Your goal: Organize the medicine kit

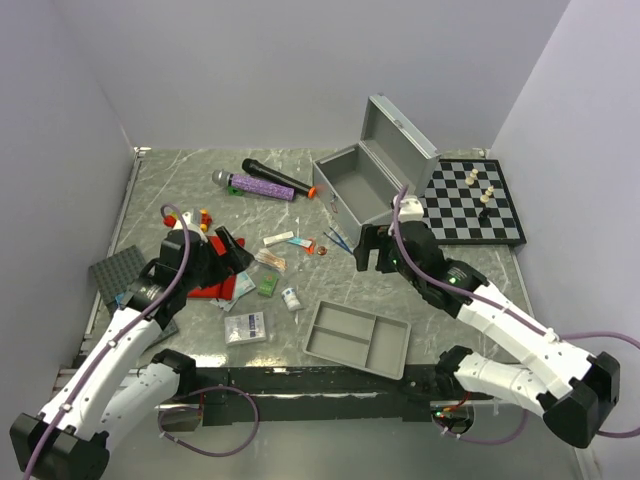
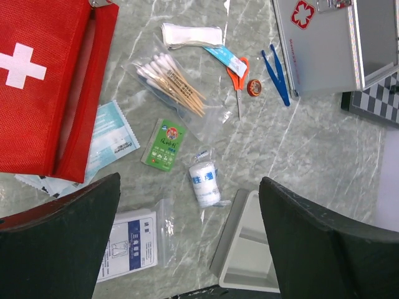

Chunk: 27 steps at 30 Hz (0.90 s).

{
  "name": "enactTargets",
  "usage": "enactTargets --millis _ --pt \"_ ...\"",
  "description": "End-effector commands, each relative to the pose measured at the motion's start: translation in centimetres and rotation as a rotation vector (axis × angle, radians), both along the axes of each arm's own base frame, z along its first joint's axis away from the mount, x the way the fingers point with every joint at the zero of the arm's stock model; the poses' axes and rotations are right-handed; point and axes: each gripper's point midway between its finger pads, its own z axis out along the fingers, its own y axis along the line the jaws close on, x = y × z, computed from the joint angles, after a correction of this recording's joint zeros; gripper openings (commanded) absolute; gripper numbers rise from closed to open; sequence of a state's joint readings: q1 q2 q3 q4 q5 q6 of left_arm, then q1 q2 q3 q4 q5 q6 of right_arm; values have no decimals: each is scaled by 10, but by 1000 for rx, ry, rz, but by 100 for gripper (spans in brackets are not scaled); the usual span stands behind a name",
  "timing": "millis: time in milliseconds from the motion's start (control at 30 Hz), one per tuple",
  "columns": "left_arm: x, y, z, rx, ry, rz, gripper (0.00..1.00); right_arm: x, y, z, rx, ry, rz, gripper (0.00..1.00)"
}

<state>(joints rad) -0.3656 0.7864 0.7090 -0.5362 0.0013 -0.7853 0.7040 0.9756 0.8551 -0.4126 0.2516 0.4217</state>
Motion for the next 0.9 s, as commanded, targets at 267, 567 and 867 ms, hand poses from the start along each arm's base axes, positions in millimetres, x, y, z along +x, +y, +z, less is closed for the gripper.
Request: enactTargets --millis 267,567,867 --pt "-8 2 -31 -20 61 140 95 -16 -10 5 19 -42 30 100" --pt "-32 -41 -35 107 63 21 83 -21 -2 -9 -1 -5 98 100" --pt "-63 -67 -85 250 203 -56 60 -31 -2 -39 18 59 96 100"
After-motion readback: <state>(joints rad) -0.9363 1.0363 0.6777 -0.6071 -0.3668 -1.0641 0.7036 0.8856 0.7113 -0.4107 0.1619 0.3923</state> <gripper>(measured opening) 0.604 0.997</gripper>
